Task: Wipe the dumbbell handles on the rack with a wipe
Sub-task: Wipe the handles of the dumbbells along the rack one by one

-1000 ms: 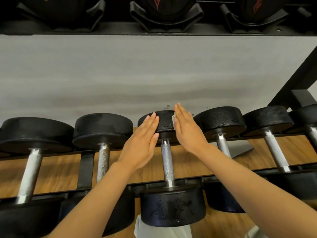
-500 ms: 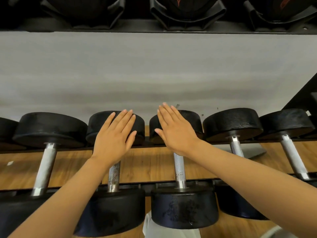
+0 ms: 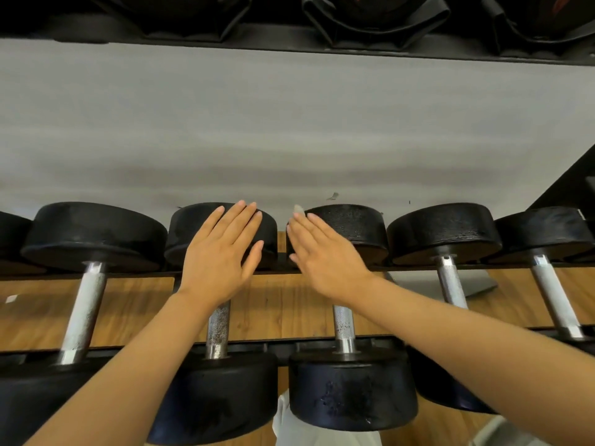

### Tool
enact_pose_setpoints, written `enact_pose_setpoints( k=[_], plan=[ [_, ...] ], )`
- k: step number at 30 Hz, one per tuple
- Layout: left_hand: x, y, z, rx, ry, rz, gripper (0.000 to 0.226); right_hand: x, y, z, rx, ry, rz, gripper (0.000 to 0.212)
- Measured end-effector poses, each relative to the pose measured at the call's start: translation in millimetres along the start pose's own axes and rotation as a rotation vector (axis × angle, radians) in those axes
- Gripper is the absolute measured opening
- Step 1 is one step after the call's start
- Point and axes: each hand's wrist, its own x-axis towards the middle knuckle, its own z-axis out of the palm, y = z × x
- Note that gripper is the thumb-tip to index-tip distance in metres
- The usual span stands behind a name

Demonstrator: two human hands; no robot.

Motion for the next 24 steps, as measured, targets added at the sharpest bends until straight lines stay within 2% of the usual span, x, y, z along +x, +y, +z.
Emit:
enact_pose_setpoints(
  k=[2, 5, 9, 11, 13, 16, 19, 21, 24],
  plan=[
    [-1, 0, 1, 0.001, 0.013, -0.007, 0.053, -10, 19, -3, 0.030, 0.020, -0.027, 0.054],
    [-1, 1, 4, -0.005, 0.036, -0.014, 0.052, -30, 47, -6, 0.164, 0.043, 0.154, 0.055],
    [0, 4, 5, -0.013, 0.070, -0.035, 0.049, -45, 47, -1, 0.513, 0.071, 0.336, 0.057],
    [0, 4, 5, -0.018, 0.077, -0.033, 0.049, -39, 37, -1, 0.485, 0.094, 0.389, 0.059],
    [0, 5, 6, -0.022, 0.087, -0.033, 0.049, -30, 28, -5, 0.344, 0.098, 0.333, 0.058],
    [0, 4, 6, -0.028, 0.100, -0.027, 0.048, -18, 19, -7, 0.140, 0.064, 0.036, 0.053],
    [-1, 2, 6, -0.027, 0.092, -0.014, 0.049, -13, 36, -14, 0.110, -0.009, -0.192, 0.047],
    [-1, 3, 6, -0.036, 0.091, -0.017, 0.049, -15, 56, -20, 0.119, -0.055, -0.230, 0.047],
    [1, 4, 7, -0.048, 0.093, -0.038, 0.049, -11, 73, -24, 0.149, -0.060, -0.108, 0.055]
  ],
)
